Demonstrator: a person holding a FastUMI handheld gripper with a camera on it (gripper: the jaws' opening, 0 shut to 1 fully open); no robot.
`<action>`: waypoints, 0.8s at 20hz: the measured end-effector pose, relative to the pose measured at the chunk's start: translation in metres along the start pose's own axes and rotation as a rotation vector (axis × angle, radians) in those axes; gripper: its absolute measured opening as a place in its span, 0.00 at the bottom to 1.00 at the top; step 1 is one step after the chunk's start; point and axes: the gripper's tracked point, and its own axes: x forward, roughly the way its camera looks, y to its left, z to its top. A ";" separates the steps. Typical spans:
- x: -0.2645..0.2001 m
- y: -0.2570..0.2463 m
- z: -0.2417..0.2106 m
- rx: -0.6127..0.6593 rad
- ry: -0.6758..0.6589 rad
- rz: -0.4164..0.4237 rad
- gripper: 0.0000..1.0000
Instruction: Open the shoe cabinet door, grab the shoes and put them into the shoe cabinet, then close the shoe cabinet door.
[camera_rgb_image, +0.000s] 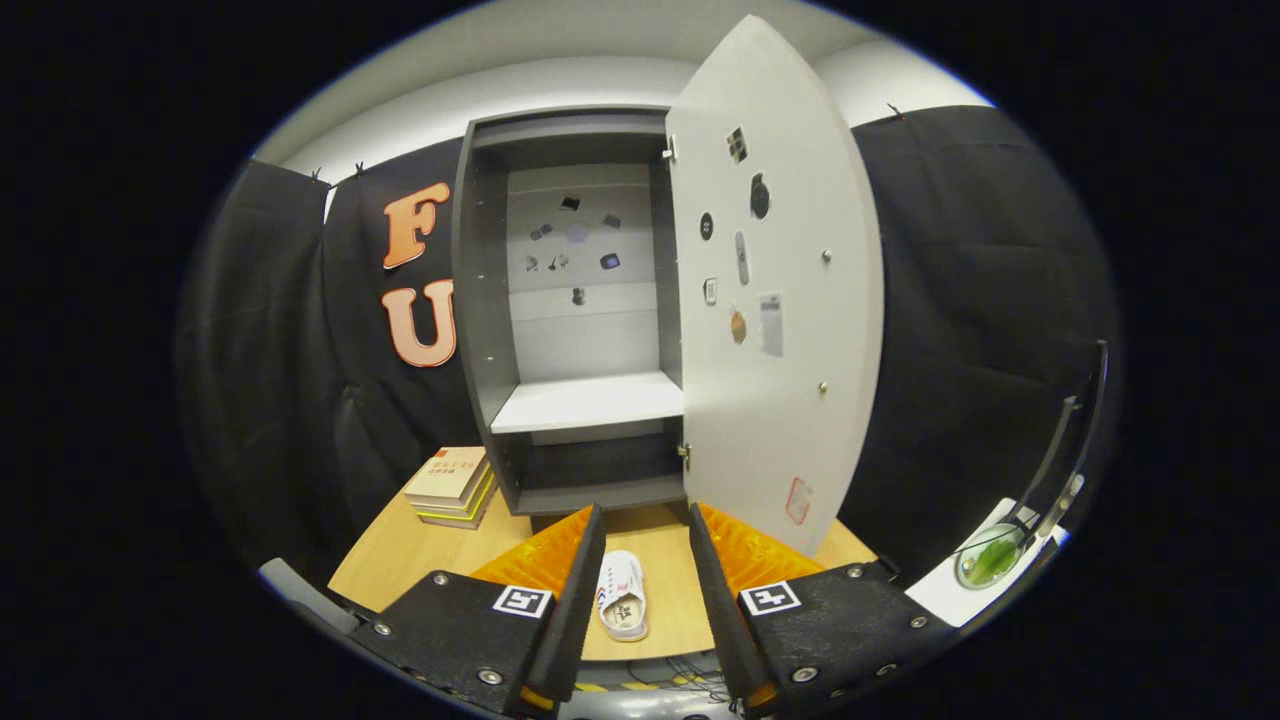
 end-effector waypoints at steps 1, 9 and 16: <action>0.006 0.006 -0.011 0.004 0.020 0.007 0.56; 0.072 0.035 -0.111 0.116 0.239 0.091 0.59; 0.136 0.047 -0.192 0.134 0.395 0.150 0.64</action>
